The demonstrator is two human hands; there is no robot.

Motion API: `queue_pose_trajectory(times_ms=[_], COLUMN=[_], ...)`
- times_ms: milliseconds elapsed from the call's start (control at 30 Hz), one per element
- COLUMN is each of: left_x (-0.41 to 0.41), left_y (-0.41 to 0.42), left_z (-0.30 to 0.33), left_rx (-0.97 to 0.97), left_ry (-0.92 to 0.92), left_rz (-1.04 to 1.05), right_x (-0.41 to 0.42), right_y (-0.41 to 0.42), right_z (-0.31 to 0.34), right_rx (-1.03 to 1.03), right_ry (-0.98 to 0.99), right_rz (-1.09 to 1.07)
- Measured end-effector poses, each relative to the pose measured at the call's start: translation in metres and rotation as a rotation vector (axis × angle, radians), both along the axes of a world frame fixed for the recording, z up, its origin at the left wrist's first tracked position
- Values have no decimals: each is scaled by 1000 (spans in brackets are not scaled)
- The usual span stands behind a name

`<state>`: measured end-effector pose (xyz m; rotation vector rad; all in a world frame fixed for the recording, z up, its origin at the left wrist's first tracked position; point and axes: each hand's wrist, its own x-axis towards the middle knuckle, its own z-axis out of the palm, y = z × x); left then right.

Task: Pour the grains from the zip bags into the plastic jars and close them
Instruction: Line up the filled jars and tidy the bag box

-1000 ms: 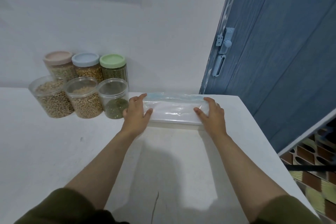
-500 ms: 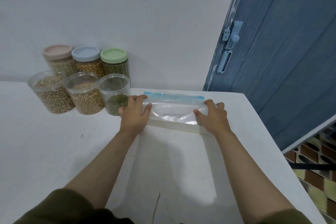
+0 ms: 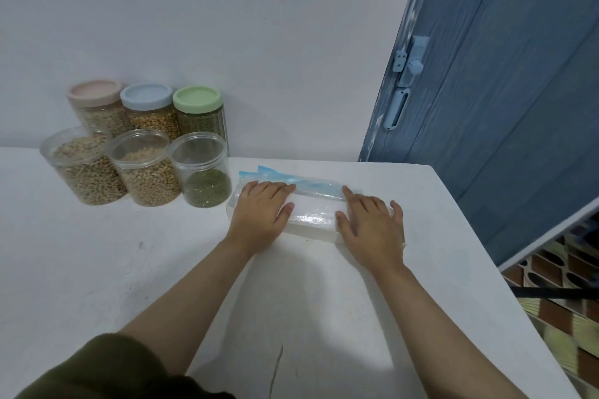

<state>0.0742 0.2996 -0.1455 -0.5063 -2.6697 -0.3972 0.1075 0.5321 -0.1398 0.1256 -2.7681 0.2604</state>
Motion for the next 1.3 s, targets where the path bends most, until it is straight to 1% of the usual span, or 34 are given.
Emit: queue_pose_trajectory(times_ms=[100, 233, 300, 367, 467, 533, 633, 700, 767, 867, 1033, 1133, 1233, 1300], left_x=[5, 8, 11, 13, 15, 16, 19, 19, 19, 18, 11, 3, -1, 1], left_y=[-2, -1, 0, 1, 4, 1, -8, -10, -8, -5, 1, 2, 0, -1], left_z=[-4, -8, -8, -7, -4, -4, -7, -6, -3, 3, 15, 21, 21, 16], left_rx=[10, -10, -26, -35, -30, -18, -21, -19, -49, -112, -289, -272, -260, -261], left_ry=[72, 53, 35, 20, -57, -88, -23, -19, -66, -196, -324, -398, -402, -328], left_rz=[-12, 15, 40, 62, 80, 70, 2, -14, -5, 34, 103, 84, 77, 77], right_x=[-3, -5, -7, -12, -17, -19, -17, -12, -7, 2, 14, 3, -6, -6], right_y=[6, 10, 12, 12, 7, 4, 7, 9, 4, -9, -11, -6, -5, -3], right_z=[-5, -11, -13, -11, -2, 3, 13, 21, 26, 25, 9, 12, 12, 10], right_rx=[-54, -64, -63, -78, -82, -39, 20, 67, 118, 94, -21, -38, -27, -5], right_ry=[118, 334, 366, 321, 173, 38, -166, -259, -326, -325, -269, -311, -347, -312], right_rz=[40, 129, 162, 162, 79, 44, 48, 34, 3, -38, -9, 12, 13, 12])
